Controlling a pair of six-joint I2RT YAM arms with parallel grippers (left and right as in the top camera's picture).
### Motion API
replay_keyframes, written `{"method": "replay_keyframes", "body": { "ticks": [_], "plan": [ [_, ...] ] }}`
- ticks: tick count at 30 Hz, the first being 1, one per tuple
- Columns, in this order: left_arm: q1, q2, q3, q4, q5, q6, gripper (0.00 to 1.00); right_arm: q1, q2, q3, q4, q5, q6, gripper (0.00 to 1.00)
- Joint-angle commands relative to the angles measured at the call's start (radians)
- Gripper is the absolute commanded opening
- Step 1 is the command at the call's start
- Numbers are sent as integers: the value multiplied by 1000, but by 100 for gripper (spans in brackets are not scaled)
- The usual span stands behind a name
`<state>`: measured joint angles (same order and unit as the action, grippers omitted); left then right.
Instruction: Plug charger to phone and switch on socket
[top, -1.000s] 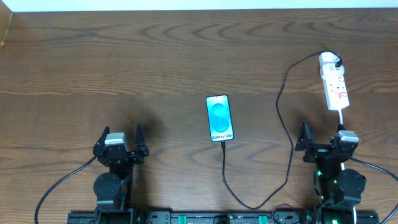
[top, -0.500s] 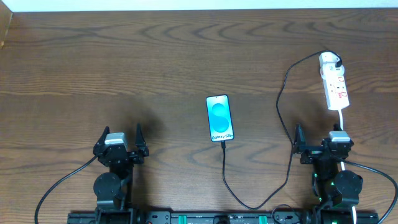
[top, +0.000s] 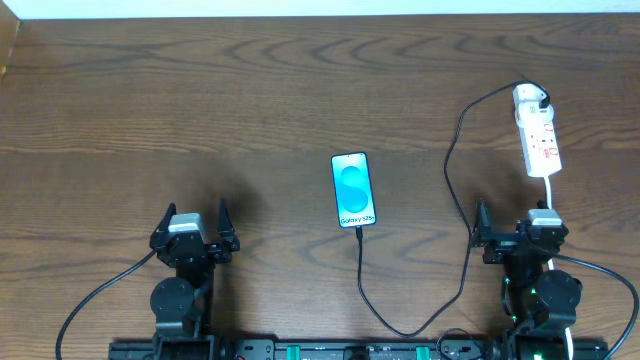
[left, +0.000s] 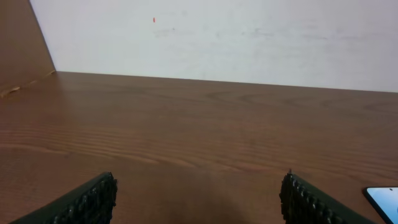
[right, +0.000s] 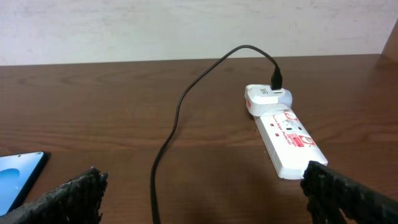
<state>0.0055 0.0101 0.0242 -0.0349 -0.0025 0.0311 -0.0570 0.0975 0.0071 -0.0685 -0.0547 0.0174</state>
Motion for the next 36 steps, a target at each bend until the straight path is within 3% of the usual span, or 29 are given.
{"method": "replay_keyframes", "body": {
  "ticks": [1,36],
  "plan": [
    [5,-6,-20,-38,-8,14,84,4,2,-2,-5,11,-11,99],
    [5,-6,-20,-38,-8,14,84,5,-93,-2,-4,11,-11,99]
  ]
}}
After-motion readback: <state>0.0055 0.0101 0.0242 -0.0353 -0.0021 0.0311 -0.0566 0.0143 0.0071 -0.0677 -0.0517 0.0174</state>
